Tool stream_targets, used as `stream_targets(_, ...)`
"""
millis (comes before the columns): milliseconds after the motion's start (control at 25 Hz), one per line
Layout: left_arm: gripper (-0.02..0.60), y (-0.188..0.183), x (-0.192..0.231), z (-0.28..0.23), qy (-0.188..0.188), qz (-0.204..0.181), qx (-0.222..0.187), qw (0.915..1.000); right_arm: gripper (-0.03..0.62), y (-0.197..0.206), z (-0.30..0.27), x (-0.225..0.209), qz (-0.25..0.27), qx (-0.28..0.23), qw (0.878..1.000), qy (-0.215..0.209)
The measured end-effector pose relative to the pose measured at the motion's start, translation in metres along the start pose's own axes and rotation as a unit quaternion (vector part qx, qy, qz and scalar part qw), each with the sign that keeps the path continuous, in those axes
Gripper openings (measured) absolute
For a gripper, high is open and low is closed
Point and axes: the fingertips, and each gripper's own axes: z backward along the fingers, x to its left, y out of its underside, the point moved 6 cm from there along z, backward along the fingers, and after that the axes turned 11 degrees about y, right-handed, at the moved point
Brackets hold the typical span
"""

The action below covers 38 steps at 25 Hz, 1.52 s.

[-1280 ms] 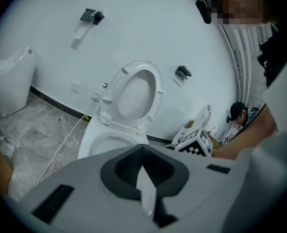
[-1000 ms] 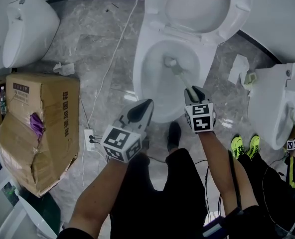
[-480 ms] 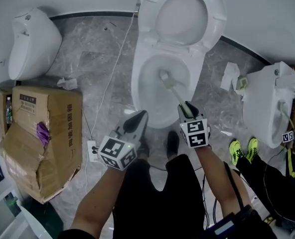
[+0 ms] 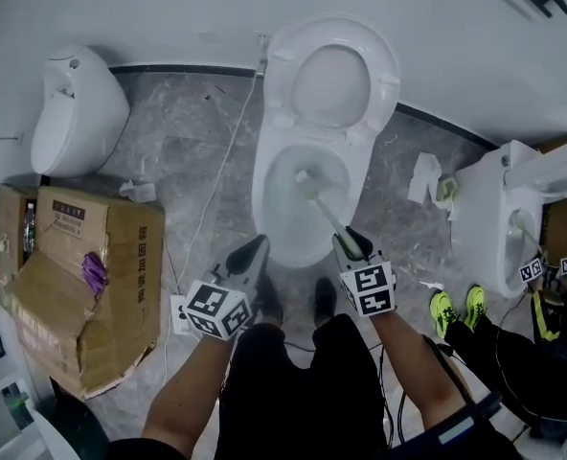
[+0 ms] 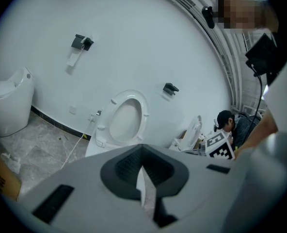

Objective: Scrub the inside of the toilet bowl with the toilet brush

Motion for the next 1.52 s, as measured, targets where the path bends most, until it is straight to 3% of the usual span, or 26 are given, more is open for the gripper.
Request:
stream_targets(720, 0.009, -0.069, -0.07, 0.048, -0.007, -0.053, -0.03, 0.9981, 0.118, -0.081, 0.11, -0.009, -0.014, -0.077, 0.996, -0.03)
stream_targets(840, 0.009, -0.079, -0.082, 0.058, -0.023, -0.058, -0.038, 0.9973, 0.118, -0.094, 0.131, -0.01, -0.011, -0.1, 0.995, -0.029)
stream_targets(1160, 0.009, -0.116, -0.117, 0.081, 0.014, -0.082, -0.058, 0.9949, 0.119, -0.133, 0.183, -0.015, -0.038, -0.11, 0.993, -0.015)
stream_targets(1360, 0.009, -0.134, -0.127, 0.097, -0.022, -0.104, -0.075, 0.9915, 0.12, -0.149, 0.212, -0.018, -0.048, -0.119, 0.992, -0.004)
stream_targets(1520, 0.009, -0.145, -0.14, 0.103, -0.009, -0.114, -0.081, 0.9901, 0.12, -0.161, 0.232, -0.022, -0.06, -0.128, 0.99, -0.003)
